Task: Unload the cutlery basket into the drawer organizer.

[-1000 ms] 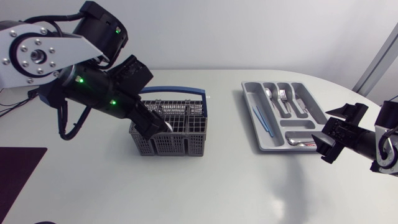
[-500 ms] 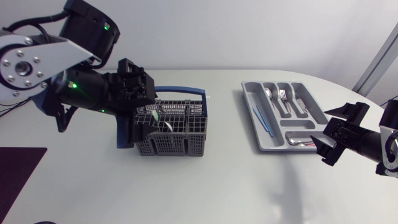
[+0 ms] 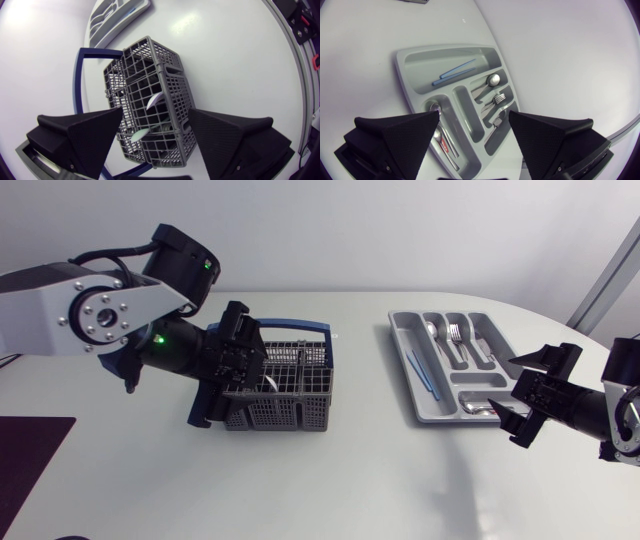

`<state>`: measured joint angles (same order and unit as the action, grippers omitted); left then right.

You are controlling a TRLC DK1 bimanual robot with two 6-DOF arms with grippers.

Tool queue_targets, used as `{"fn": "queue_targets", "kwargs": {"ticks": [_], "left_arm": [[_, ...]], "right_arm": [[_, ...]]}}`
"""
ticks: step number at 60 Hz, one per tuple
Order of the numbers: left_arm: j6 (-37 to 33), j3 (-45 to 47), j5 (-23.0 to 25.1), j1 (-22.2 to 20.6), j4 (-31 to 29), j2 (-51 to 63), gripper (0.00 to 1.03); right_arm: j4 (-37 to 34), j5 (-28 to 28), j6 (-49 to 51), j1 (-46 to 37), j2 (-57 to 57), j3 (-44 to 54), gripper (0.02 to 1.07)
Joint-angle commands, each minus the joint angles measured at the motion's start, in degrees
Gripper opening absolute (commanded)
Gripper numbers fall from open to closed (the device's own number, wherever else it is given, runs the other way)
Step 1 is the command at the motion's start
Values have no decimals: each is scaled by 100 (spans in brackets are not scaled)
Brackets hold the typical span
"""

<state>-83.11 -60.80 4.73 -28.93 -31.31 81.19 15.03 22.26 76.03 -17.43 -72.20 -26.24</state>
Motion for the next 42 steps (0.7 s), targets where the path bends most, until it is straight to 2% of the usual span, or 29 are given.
{"fn": "queue_targets", "kwargs": {"ticks": [1, 6, 9, 15, 18, 26, 31, 42], "left_arm": [[-416, -161, 81, 45, 55, 213, 87], [-487, -275, 81, 45, 72, 389, 87], [-513, -310, 81, 36, 72, 477, 83], [-627, -372, 81, 19, 187, 574, 68], [-671, -398, 81, 28, 266, 662, 56], [-803, -468, 81, 45, 362, 776, 34], [-830, -477, 81, 36, 398, 802, 32], [-926, -468, 81, 45, 477, 934, 17]], "right_arm": [[-44, -38, -141, 73, 31, 14, 102], [-26, -55, -141, 108, 5, 14, 102], [-26, -55, -150, 126, -22, -4, 102], [-9, -55, -159, 135, -74, -30, 102], [-9, -55, -159, 135, -110, -48, 102], [0, -55, -150, 126, -154, -74, 102], [27, -55, -150, 126, -206, -92, 102], [44, -55, -150, 126, -233, -136, 102]]}}
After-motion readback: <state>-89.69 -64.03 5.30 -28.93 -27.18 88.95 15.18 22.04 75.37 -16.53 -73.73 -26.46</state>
